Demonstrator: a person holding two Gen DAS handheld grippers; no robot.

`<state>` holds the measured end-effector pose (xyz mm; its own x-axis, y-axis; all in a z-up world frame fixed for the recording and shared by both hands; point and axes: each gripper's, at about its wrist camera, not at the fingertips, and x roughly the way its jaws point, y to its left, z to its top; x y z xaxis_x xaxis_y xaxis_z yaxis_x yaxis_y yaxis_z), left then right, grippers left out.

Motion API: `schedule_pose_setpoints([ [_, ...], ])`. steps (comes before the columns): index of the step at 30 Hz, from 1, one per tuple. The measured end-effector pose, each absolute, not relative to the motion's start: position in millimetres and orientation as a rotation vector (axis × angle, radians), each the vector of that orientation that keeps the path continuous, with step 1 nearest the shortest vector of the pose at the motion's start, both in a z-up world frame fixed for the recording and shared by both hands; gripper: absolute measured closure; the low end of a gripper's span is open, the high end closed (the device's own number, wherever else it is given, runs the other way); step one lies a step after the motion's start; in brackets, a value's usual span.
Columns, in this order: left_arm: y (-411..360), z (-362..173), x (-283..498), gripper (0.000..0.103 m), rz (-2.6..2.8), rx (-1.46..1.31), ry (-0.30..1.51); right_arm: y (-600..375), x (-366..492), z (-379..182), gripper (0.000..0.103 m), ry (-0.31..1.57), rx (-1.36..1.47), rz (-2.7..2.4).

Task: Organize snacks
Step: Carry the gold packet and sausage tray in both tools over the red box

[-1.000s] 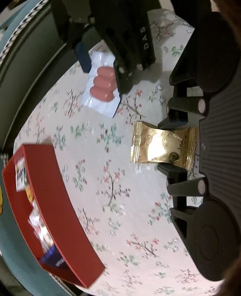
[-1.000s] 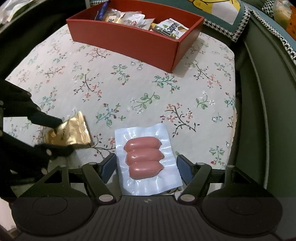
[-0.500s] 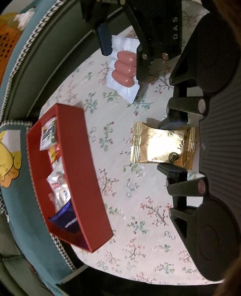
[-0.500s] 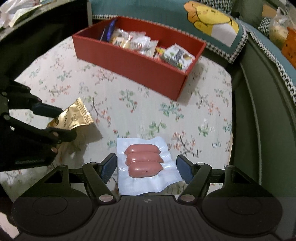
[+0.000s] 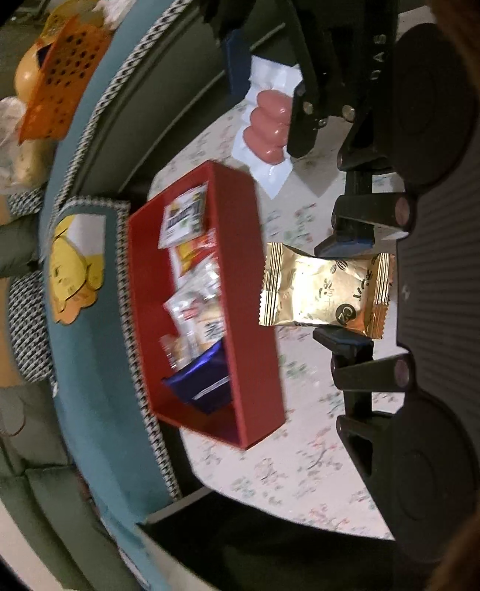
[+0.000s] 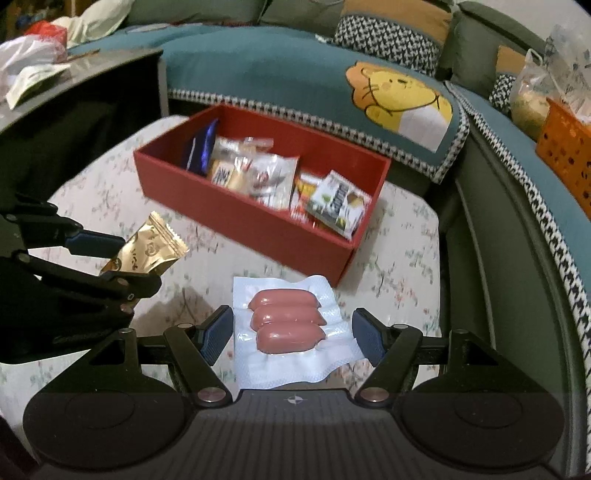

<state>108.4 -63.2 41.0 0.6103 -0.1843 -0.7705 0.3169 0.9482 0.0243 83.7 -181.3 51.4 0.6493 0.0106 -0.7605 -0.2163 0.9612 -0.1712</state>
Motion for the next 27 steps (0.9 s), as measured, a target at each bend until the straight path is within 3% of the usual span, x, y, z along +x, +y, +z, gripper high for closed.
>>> schedule_pose_setpoints([
  [27,-76.6,66.7,204.7,0.019,-0.163,0.128,0.740,-179.5,162.5,78.4,0.027,0.704,-0.236,-0.013],
])
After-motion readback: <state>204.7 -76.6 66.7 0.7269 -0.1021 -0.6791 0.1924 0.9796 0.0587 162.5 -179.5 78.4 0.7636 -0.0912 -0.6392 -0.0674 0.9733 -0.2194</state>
